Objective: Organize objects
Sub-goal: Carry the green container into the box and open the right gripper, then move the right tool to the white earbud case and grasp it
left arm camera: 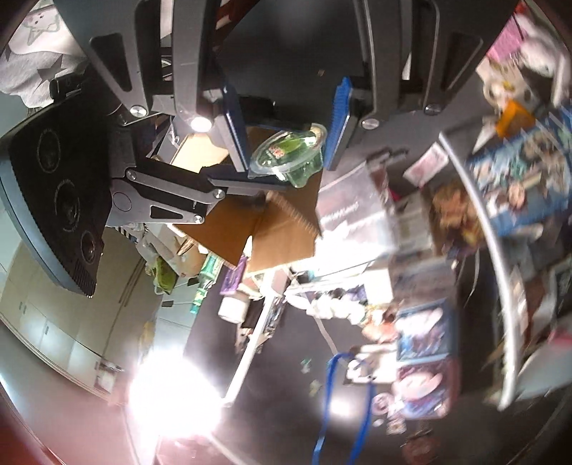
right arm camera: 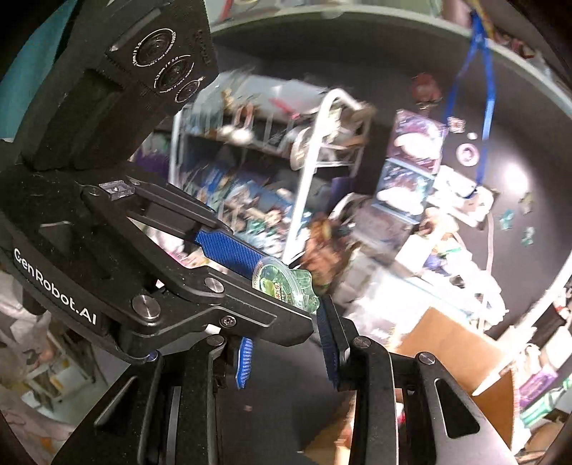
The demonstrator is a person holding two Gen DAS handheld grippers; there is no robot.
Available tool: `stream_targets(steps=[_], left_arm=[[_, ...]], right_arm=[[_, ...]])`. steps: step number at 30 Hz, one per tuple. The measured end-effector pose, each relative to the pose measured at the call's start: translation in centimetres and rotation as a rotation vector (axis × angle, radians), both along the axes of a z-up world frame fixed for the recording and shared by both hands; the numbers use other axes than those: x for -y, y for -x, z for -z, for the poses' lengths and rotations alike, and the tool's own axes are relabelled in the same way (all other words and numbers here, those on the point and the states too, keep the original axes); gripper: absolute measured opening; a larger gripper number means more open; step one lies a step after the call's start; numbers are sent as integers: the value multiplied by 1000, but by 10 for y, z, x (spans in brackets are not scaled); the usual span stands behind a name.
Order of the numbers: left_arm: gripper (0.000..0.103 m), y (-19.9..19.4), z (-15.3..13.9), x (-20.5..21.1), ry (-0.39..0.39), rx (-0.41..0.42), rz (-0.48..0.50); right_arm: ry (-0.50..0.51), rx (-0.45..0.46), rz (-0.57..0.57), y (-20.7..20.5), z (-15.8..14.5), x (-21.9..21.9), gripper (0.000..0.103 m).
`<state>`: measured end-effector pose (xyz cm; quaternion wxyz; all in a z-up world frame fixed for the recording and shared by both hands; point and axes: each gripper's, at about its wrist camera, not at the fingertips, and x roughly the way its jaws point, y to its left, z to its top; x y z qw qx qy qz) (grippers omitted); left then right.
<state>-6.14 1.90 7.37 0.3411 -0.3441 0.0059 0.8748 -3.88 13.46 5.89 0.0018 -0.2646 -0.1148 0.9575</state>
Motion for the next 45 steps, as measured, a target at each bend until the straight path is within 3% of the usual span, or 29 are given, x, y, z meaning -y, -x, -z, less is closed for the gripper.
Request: stream_targets(steps=[6, 14, 21, 23, 25, 31, 37, 41, 45], left_arm=[[39, 38, -8, -45, 14, 38, 55], [39, 87, 10, -109, 64, 150, 114], [39, 102, 23, -127, 108, 190, 117], [45, 101, 22, -125, 113, 183, 108], [60, 96, 15, -118, 103, 159, 107], [78, 67, -8, -78, 106, 41, 52], [81, 32, -9, -16, 98, -30, -49], [83, 14, 11, 29, 83, -24, -126], [85, 3, 38, 66, 70, 5, -204]], right_arm=[[50, 16, 80, -7, -11, -48, 28], [173, 120, 200, -12, 4, -121, 28], [193, 223, 243, -8, 18, -140, 29], [173, 250, 253, -7, 21, -139, 33], [156, 255, 259, -8, 23, -136, 39], [150, 138, 200, -19, 4, -106, 40], [158, 81, -17, -10, 1, -33, 40], [205, 124, -142, 8, 20, 8, 43], [253, 190, -181, 34, 51, 28, 55]])
